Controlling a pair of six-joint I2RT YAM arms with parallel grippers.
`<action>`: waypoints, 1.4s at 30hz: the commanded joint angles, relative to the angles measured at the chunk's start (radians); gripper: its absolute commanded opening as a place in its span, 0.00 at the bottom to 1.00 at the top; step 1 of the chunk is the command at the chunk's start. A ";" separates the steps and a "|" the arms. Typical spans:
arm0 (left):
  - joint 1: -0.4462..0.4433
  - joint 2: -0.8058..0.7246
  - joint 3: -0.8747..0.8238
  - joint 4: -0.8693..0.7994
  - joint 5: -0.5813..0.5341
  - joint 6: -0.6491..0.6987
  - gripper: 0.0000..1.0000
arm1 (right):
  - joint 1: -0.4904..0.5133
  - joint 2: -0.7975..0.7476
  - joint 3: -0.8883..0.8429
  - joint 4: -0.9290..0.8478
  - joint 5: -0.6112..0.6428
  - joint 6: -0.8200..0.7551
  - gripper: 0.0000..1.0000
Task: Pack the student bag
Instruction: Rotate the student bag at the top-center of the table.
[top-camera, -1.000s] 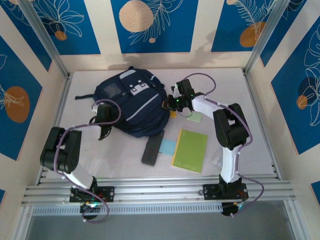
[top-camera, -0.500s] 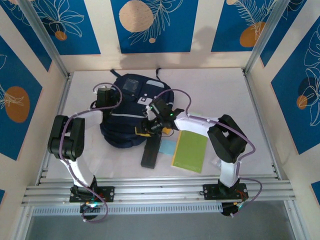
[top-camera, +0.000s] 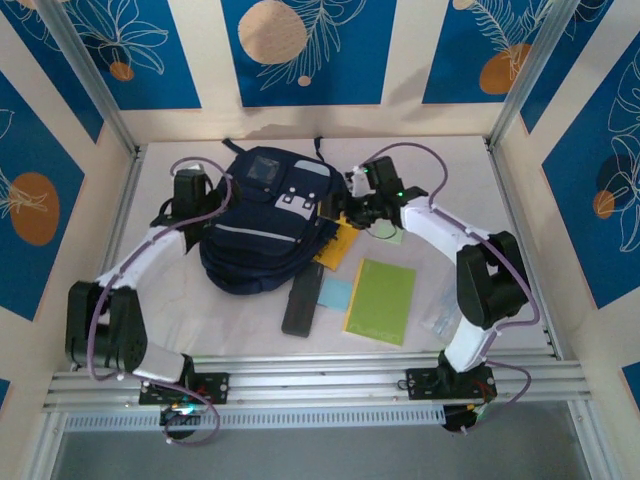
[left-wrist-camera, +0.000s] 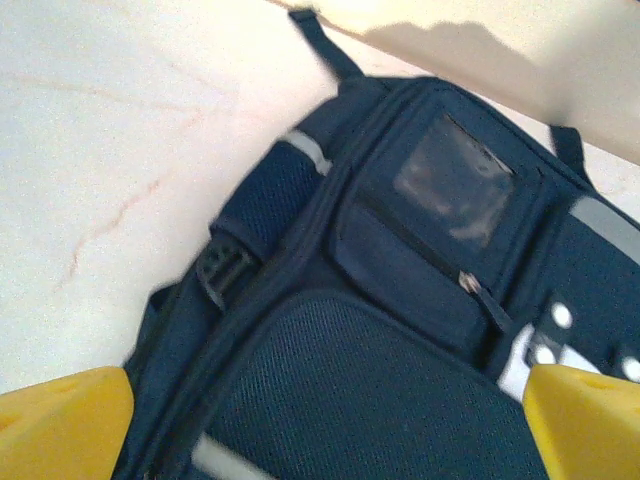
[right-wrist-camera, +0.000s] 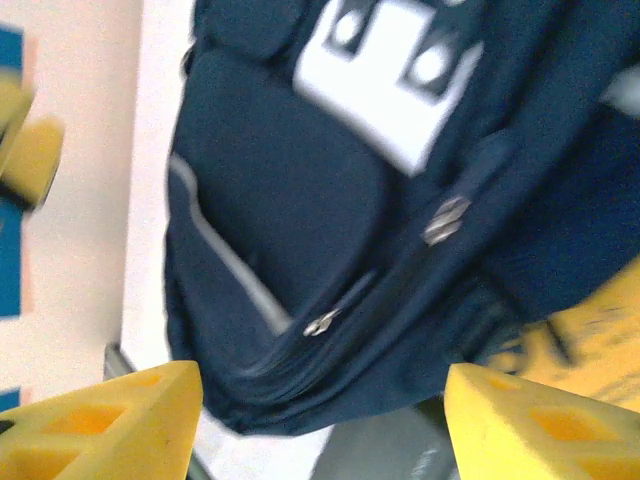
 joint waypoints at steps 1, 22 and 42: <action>-0.031 -0.086 -0.099 -0.113 0.091 -0.115 1.00 | -0.059 0.075 0.036 0.030 0.021 -0.022 0.66; -0.256 -0.167 -0.465 0.042 -0.034 -0.444 1.00 | -0.060 0.263 0.195 0.187 -0.075 0.113 0.00; -0.100 0.329 0.142 0.087 -0.013 0.119 1.00 | 0.140 0.060 -0.002 0.231 0.045 0.521 0.00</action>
